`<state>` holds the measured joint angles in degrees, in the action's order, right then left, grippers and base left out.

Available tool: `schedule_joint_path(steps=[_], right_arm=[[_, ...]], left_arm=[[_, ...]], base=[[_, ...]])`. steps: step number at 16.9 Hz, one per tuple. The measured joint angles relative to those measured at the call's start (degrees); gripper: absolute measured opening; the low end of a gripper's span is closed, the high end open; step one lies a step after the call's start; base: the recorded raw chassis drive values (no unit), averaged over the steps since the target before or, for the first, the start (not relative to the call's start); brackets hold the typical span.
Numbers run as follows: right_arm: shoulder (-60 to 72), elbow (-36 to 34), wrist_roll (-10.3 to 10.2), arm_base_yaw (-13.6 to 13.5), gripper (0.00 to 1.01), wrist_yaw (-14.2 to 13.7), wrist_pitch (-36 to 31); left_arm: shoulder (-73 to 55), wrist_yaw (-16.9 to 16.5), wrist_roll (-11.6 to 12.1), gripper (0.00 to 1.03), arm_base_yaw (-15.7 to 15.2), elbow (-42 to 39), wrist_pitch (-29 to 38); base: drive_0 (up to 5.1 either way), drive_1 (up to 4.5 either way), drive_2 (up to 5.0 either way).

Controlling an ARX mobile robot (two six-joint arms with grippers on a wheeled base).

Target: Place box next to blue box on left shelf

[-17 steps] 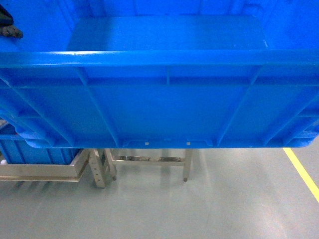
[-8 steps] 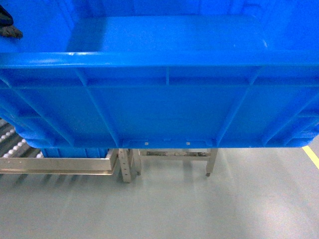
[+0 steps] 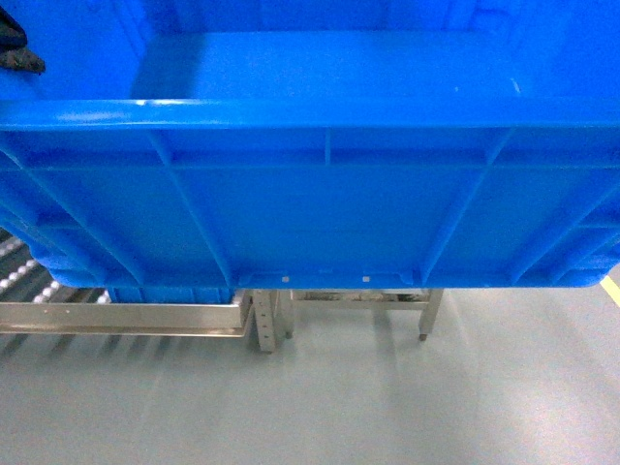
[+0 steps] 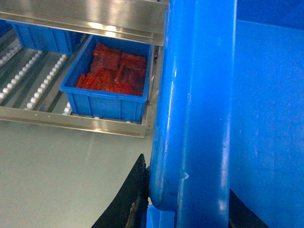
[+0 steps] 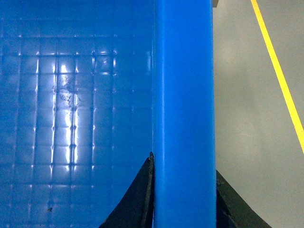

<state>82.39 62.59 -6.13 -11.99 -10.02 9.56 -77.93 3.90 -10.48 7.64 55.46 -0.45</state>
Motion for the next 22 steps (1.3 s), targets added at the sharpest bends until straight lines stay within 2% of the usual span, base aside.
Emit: schedule_joint_path(steps=[22], right_arm=[[0.0, 0.0, 0.0, 0.0, 0.21, 0.0, 0.0]], left_arm=[[0.0, 0.0, 0.0, 0.2, 0.0, 0.0, 0.0]], base=[[-5.0, 2.48, 2.5]])
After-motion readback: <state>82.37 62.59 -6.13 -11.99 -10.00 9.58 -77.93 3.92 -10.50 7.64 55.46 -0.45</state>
